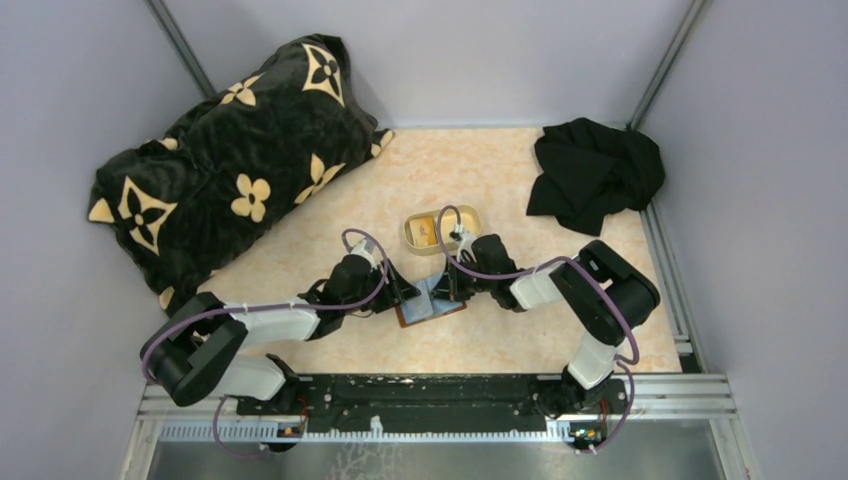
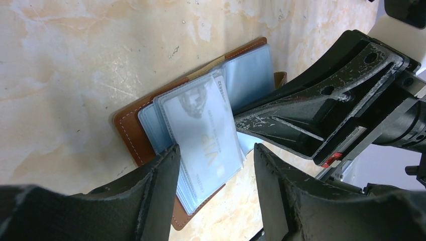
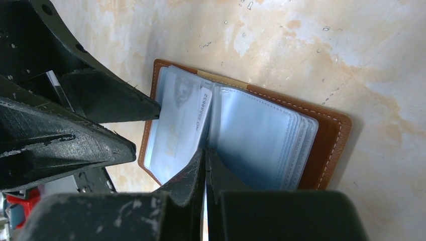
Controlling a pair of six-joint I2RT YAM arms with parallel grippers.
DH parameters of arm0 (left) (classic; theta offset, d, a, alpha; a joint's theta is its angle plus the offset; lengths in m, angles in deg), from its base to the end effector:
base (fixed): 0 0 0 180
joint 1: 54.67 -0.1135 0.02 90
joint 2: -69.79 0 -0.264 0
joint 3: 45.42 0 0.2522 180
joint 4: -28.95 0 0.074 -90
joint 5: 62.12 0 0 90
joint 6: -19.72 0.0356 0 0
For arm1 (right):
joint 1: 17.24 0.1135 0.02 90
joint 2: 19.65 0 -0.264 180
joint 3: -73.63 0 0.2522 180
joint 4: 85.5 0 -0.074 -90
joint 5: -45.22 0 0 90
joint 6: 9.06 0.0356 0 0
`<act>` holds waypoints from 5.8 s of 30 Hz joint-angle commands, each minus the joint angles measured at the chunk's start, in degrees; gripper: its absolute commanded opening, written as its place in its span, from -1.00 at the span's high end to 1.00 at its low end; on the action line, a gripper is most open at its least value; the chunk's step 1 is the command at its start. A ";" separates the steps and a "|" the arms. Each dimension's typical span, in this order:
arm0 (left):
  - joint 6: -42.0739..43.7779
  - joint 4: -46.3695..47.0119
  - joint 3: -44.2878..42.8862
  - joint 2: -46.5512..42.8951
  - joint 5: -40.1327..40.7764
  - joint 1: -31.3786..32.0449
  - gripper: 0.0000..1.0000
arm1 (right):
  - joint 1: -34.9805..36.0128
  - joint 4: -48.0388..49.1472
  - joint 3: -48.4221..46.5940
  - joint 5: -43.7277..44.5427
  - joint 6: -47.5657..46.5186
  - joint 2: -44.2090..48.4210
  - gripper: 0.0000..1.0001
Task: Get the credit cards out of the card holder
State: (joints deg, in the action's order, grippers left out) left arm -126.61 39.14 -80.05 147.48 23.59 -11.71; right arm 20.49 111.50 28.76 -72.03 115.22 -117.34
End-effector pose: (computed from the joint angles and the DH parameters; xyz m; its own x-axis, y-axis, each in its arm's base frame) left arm 0.1738 -0.1655 0.1398 -0.8240 -0.3667 -0.4319 0.0717 0.6887 -0.7215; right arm 0.2221 0.1924 0.1124 -0.8543 -0.0279 -0.5191 -0.4315 0.5950 0.6781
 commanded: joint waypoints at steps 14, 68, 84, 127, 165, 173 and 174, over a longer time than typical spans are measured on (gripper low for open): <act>-2.19 7.49 -4.56 0.95 -2.99 4.66 -0.25 | 1.07 -5.35 2.53 1.82 -1.59 -4.29 1.00; 0.95 1.98 -11.39 -5.25 -2.20 5.89 -0.24 | 1.03 -3.51 2.54 1.20 -1.39 -6.55 1.00; 1.69 3.30 -15.11 -1.08 -3.81 6.08 -0.24 | 0.99 -2.32 2.84 0.88 -1.06 -6.94 1.00; -3.05 -2.18 6.13 -11.57 15.97 7.33 -0.26 | 8.40 -6.37 6.00 4.73 3.82 2.29 1.00; -3.20 8.22 7.75 -14.24 14.51 7.27 -0.28 | 4.60 -14.27 -5.36 14.85 0.98 10.77 1.00; -3.93 15.74 7.00 -4.87 11.38 6.12 -0.29 | 3.40 -10.77 -4.32 9.93 -1.31 6.41 1.00; -3.95 15.71 7.19 -4.66 11.34 5.82 -0.29 | 3.24 -10.46 -4.14 9.69 -1.42 6.11 1.00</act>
State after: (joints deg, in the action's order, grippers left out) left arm -130.26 49.06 -73.12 141.77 36.59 -4.96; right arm 24.23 97.58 24.63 -59.72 116.11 -110.36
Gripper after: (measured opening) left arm 0.641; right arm 0.004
